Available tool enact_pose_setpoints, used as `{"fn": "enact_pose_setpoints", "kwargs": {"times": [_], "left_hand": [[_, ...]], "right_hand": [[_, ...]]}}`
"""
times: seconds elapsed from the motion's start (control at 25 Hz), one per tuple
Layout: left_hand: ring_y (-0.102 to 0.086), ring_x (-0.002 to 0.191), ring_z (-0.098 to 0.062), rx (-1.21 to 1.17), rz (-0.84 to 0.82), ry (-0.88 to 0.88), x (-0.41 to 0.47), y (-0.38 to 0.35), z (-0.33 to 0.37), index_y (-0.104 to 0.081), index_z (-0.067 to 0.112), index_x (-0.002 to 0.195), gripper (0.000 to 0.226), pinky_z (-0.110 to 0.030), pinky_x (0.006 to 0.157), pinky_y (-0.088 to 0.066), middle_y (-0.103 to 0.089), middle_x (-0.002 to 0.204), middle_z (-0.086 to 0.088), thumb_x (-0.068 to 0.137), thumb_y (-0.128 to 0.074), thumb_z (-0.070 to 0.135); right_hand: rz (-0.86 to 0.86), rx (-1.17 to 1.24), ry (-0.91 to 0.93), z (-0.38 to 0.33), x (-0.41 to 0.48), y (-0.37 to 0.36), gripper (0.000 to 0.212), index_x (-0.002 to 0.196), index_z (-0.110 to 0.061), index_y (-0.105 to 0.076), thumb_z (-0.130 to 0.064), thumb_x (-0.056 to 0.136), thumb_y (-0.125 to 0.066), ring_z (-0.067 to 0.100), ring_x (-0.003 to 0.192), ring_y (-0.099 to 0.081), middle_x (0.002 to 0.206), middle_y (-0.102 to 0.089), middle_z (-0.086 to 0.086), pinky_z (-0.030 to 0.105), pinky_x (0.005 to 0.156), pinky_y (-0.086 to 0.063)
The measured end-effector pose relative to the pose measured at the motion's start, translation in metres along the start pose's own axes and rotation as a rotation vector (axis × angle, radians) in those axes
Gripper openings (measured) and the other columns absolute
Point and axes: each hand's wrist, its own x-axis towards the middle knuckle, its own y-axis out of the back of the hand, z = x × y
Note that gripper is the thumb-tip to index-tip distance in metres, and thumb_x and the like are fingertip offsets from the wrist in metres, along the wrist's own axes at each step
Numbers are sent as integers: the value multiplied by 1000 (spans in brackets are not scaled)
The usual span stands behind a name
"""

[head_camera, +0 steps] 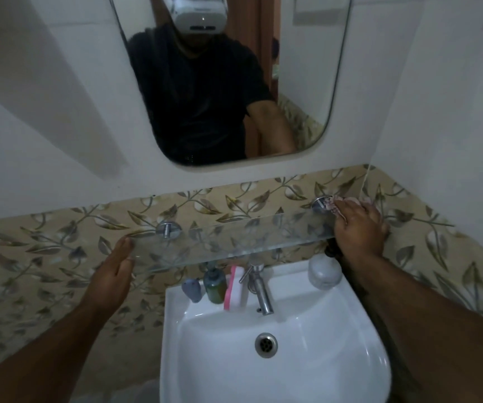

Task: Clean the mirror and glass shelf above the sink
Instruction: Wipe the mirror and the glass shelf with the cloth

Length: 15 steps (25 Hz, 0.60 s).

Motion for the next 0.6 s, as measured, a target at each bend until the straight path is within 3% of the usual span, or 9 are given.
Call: {"fn": "enact_pose_setpoints", "kwargs": {"times": [0.12, 0.2, 0.24, 0.32, 0.36, 0.44, 0.52, 0.56, 0.6], "left_hand": [[-31, 158, -23, -7, 11, -21, 2, -2, -2, -43, 3, 161, 73, -35, 128, -19, -37, 170, -15, 96, -34, 36], [-31, 157, -22, -4, 13, -29, 1, -2, -4, -42, 2, 161, 73, -35, 128, -19, -37, 170, -16, 97, -34, 34], [-31, 157, -22, -15, 13, -39, 0, -3, -5, -43, 1, 161, 72, -35, 128, -19, -36, 170, -16, 97, -34, 34], [-31, 157, -23, -21, 17, -50, 2, -3, -6, -43, 0, 160, 72, -36, 129, -19, -36, 170, -17, 97, -35, 33], [-31, 159, -25, -10, 15, -47, 4, -3, -8, -43, 0, 160, 71, -37, 129, -19, -36, 170, -17, 97, -36, 33], [-32, 160, -29, -3, 16, -55, 4, -4, -11, -43, 1, 160, 71, -38, 130, -19, -37, 170, -16, 98, -35, 34], [-33, 160, -29, 2, 13, -72, 5, -4, -13, -44, 2, 160, 71, -40, 130, -20, -37, 170, -16, 98, -35, 35], [-33, 160, -28, 15, 5, -78, 6, -4, -14, -44, 2, 160, 71, -41, 130, -21, -38, 170, -16, 99, -34, 36], [-33, 160, -28, 38, 2, -81, 7, -3, -13, -45, 3, 160, 70, -41, 130, -21, -39, 170, -16, 99, -35, 37]], "right_hand": [[124, 181, -58, 11, -4, 6, 47, 136, -16, -69, -15, 91, -52, 37, 131, -57, 138, -69, 11, 50, 109, -42], [297, 601, -271, 8, -14, 11, 45, 141, -12, -64, -17, 98, -52, 34, 124, -65, 136, -69, 12, 51, 108, -51], [375, 870, -429, 1, -25, 15, 46, 146, -14, -59, -19, 101, -52, 25, 123, -67, 140, -67, 8, 45, 106, -54], [502, 1262, -700, -14, -46, 19, 49, 152, -19, -52, -16, 103, -49, 3, 113, -67, 141, -61, -2, 20, 91, -58], [466, 1425, -803, -16, -55, 17, 49, 152, -18, -49, -12, 103, -48, 2, 107, -67, 140, -60, 0, 14, 80, -56], [279, 1659, -1034, -24, -63, 13, 44, 145, -2, -50, -2, 101, -51, 25, 98, -68, 140, -59, 21, 20, 72, -55], [47, 1676, -1060, -37, -57, 14, 43, 139, 8, -51, -8, 99, -53, 40, 102, -64, 139, -56, 35, 46, 93, -59], [-20, 1695, -1051, -45, -54, 15, 49, 143, 4, -51, -23, 102, -48, 43, 117, -62, 145, -54, 32, 53, 109, -50], [-50, 1716, -1003, -53, -51, 19, 54, 148, -4, -51, -35, 106, -38, 39, 132, -56, 151, -53, 24, 49, 118, -41]]}}
